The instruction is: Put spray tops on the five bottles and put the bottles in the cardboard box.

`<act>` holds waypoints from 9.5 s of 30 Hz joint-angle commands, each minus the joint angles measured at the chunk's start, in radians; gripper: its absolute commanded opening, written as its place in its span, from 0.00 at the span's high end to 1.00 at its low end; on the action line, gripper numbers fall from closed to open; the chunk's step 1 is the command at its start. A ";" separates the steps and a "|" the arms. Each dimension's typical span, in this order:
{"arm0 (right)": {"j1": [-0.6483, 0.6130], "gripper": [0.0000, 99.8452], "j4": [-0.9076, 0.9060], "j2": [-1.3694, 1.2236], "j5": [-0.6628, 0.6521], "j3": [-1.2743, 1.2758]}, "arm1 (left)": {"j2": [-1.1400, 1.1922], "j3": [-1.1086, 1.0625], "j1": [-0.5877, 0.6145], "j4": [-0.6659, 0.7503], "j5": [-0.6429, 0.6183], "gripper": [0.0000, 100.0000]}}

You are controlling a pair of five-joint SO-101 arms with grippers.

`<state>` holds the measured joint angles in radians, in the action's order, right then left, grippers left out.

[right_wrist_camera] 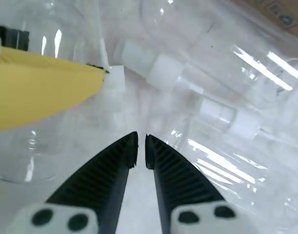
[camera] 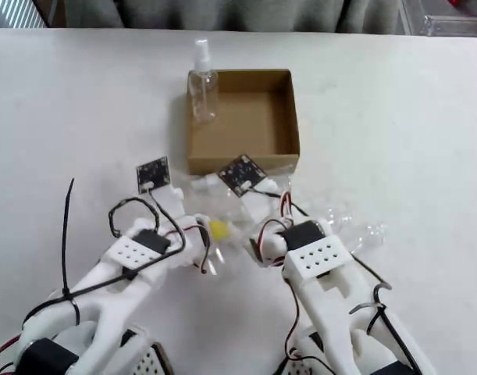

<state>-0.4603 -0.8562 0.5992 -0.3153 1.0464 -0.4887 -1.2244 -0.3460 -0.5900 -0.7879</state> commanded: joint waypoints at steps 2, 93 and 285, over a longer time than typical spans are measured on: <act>-0.004 0.99 0.002 0.002 -0.009 -0.006 | 0.007 0.049 0.025 0.008 -0.002 0.94; -0.005 0.99 -0.002 0.002 -0.009 -0.005 | 0.285 0.448 0.269 -0.459 0.419 0.84; 1.366 0.98 -0.093 -0.765 -0.328 -0.882 | -0.173 0.219 0.639 -0.281 0.258 0.84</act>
<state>0.9129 -0.9221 -0.1926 -0.6836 0.2363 -0.6222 -1.0142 0.2862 -0.8922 -0.5255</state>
